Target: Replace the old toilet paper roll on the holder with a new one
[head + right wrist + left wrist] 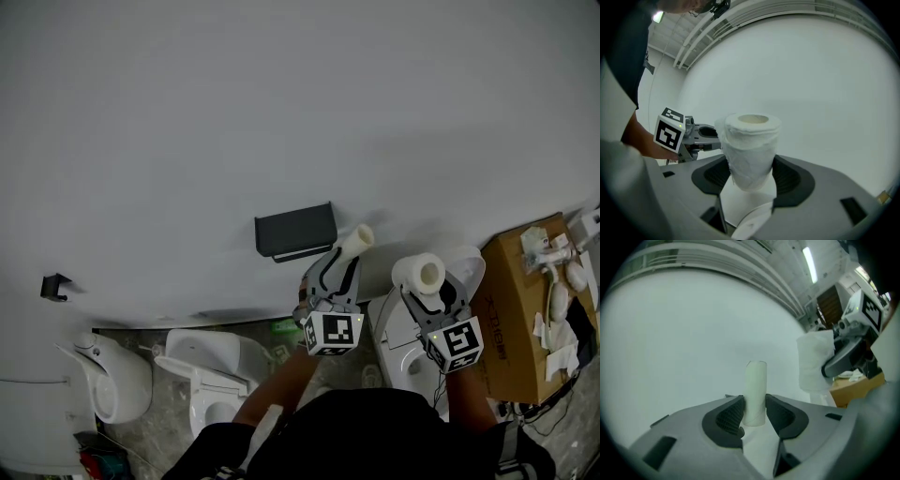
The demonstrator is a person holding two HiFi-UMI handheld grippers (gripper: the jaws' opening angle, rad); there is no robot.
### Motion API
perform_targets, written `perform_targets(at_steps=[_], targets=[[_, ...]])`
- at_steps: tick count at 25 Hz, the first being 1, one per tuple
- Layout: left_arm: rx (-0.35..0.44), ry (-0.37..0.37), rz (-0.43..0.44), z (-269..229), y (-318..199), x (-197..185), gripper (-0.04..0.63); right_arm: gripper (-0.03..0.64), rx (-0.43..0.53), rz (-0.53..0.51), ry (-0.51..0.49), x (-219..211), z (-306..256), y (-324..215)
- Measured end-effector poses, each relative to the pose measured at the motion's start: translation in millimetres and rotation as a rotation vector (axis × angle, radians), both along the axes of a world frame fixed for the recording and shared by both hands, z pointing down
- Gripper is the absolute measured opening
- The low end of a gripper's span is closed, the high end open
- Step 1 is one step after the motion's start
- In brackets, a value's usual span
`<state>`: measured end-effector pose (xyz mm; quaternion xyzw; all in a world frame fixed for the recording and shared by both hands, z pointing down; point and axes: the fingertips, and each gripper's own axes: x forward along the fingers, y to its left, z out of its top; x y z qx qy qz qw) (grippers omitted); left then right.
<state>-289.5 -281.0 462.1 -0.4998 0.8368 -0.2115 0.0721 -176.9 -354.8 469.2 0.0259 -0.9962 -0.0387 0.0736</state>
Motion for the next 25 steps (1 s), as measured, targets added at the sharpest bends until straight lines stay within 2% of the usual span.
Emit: perform_targets(at_steps=[4, 9, 13, 20, 25], targets=[[0.122, 0.097, -0.003, -20.2, 18.5, 1.9, 0.15, 0.268, -0.003, -0.008, -0.003, -4.1, 0.3, 6.6], [0.211, 0.208, -0.04, -25.9, 44.8, -3.3, 0.15, 0.268, -0.009, -0.026, -0.012, -12.3, 0.6, 17.5], [0.228, 0.209, -0.077, -24.4, 69.2, -10.3, 0.15, 0.268, -0.016, -0.045, -0.021, -24.6, -0.1, 31.1], [0.197, 0.182, -0.148, -17.8, 107.7, -22.1, 0.152, 0.268, -0.07, -0.061, -0.052, -51.4, 0.2, 44.3], [0.18, 0.18, -0.199, -11.5, 133.5, -29.6, 0.152, 0.268, -0.215, -0.079, -0.063, -73.5, 11.0, 48.0]])
